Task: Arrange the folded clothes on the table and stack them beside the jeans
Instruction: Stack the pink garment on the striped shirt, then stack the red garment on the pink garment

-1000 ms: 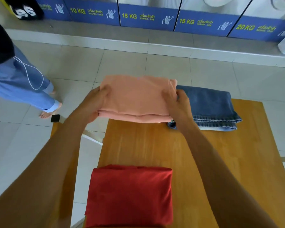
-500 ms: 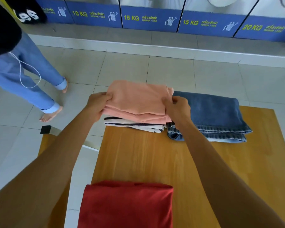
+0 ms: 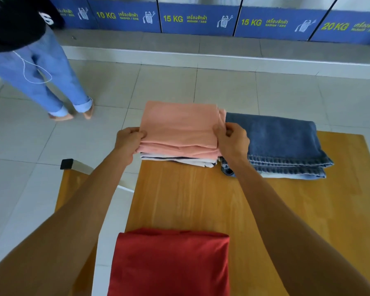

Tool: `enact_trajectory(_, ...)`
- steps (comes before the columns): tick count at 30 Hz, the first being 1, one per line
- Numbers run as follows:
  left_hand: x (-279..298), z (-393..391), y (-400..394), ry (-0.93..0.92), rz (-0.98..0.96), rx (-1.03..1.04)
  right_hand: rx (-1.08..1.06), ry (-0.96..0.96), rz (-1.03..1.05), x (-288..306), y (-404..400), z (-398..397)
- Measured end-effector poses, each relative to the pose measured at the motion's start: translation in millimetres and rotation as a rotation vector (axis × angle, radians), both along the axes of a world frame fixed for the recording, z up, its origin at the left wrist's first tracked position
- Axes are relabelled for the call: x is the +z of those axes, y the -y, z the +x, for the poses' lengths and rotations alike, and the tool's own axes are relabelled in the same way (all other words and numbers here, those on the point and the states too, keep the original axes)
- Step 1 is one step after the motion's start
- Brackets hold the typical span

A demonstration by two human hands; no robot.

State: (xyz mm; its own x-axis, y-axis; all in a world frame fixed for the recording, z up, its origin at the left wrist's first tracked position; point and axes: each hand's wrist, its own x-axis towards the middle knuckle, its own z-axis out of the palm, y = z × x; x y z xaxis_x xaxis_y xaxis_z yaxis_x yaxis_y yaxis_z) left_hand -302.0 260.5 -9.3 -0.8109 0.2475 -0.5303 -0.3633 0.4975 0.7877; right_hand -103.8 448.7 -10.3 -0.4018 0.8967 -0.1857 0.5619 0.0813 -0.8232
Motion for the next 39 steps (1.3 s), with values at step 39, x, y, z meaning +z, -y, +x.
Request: enact_trajectory(39,47.9,141.4,137.5,0.063,-0.103,-0.276,0.061,-0.039,-0.310,30.0,136.8,138.8)
